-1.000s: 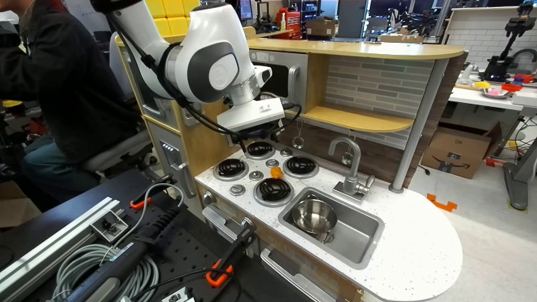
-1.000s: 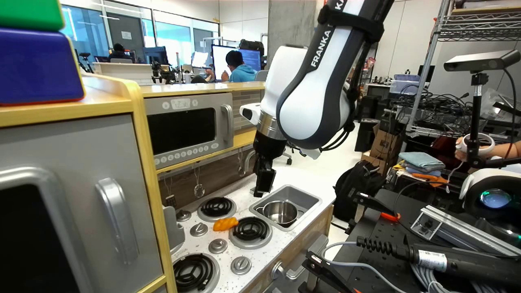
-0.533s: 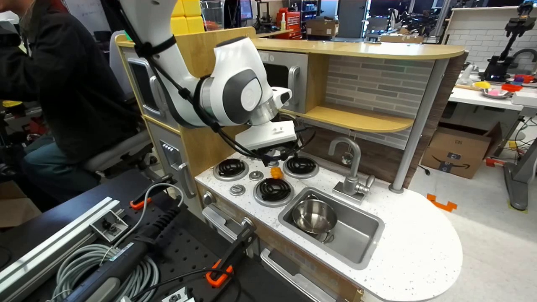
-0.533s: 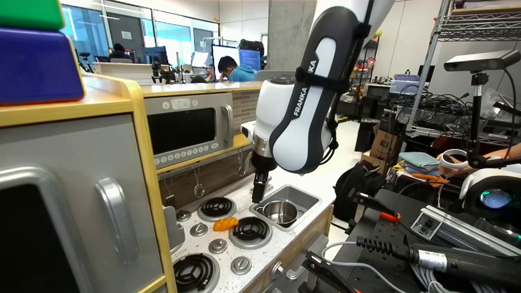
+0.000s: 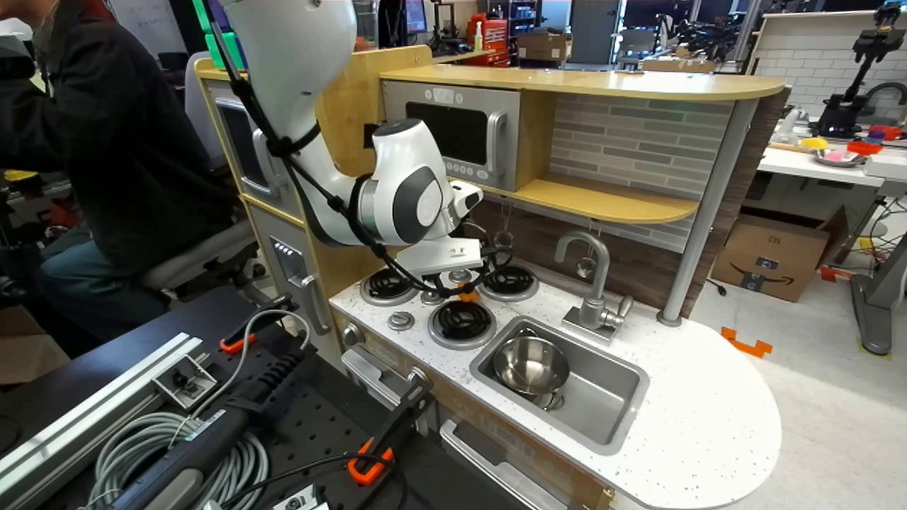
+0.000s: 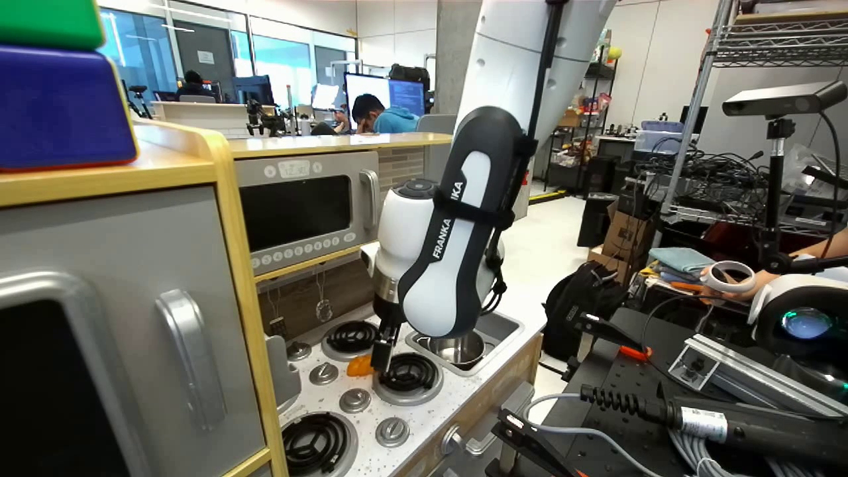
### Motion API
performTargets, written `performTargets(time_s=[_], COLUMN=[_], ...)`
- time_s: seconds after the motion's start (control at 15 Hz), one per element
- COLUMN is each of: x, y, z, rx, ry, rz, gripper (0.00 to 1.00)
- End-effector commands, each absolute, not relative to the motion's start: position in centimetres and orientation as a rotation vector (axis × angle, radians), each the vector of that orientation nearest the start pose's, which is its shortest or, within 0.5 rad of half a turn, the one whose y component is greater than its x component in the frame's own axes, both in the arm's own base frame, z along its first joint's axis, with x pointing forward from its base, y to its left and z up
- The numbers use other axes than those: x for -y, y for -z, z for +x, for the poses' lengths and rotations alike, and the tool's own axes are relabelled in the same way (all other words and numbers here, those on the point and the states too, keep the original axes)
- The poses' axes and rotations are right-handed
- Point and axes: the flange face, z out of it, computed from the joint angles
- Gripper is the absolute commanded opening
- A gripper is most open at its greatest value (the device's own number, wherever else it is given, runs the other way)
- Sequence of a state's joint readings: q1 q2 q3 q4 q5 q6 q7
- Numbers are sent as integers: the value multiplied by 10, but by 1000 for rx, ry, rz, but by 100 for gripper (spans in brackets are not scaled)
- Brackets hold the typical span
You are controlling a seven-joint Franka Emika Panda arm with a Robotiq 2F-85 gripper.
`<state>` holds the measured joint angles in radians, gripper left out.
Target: Pick the orange object and put it in the pot in the sink
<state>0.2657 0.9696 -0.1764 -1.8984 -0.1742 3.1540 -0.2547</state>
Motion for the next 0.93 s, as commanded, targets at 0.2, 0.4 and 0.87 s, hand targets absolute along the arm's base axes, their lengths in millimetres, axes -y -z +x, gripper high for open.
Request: performTargets(time_s=[0.2, 0.4, 0.87], x=[-90, -90, -82], y=[7, 13, 15], z=[629, 634, 641], rx=[961, 951, 906], ry=[509, 509, 505], rz=[-3113, -3116, -3109], gripper=[100, 100, 34])
